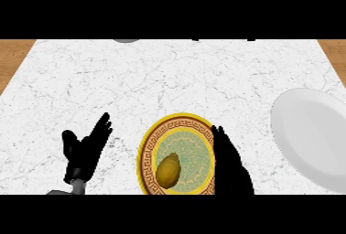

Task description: Pick the lemon from the plate and place it in the plate

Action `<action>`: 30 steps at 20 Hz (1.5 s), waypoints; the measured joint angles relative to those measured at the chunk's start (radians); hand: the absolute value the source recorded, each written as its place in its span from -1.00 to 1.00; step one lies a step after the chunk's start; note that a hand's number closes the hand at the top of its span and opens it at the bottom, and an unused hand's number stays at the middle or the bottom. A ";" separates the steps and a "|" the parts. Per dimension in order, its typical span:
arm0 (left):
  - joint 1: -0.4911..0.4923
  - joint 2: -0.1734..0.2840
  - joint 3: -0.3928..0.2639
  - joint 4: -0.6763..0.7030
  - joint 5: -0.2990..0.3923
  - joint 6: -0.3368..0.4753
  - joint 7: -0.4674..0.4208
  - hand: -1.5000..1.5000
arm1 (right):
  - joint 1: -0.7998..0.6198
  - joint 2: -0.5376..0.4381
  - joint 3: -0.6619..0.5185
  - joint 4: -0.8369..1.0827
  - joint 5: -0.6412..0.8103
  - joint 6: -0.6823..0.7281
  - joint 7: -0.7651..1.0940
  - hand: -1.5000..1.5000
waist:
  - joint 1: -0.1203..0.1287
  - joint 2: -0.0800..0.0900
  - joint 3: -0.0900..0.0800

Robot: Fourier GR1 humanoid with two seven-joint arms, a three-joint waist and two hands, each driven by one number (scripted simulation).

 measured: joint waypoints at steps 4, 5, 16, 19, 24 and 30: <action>-0.005 0.004 0.016 0.002 0.007 -0.018 0.012 0.00 | -0.046 0.013 0.033 0.070 -0.044 -0.018 0.022 -1.00 | -0.001 0.000 0.000; -0.010 0.003 0.016 0.003 0.005 -0.020 0.016 0.00 | -0.066 0.014 0.030 0.092 -0.063 -0.025 0.024 -1.00 | -0.001 0.000 0.001; -0.011 -0.015 0.035 0.015 -0.013 -0.029 0.006 0.00 | -0.135 0.018 0.091 0.225 -0.088 -0.089 0.054 -1.00 | -0.005 -0.001 0.001; -0.012 -0.015 0.039 0.010 -0.014 -0.030 0.018 0.00 | -0.143 0.017 0.100 0.266 -0.080 -0.096 0.065 -1.00 | -0.004 -0.001 0.000; -0.013 -0.017 0.045 0.008 -0.019 -0.033 0.028 0.00 | -0.172 0.017 0.089 0.330 -0.101 -0.107 0.064 -1.00 | -0.003 0.000 0.000; -0.026 -0.020 0.063 0.028 -0.018 -0.054 0.017 0.00 | -0.209 0.017 0.094 0.413 -0.168 -0.141 0.043 -1.00 | -0.002 0.001 0.000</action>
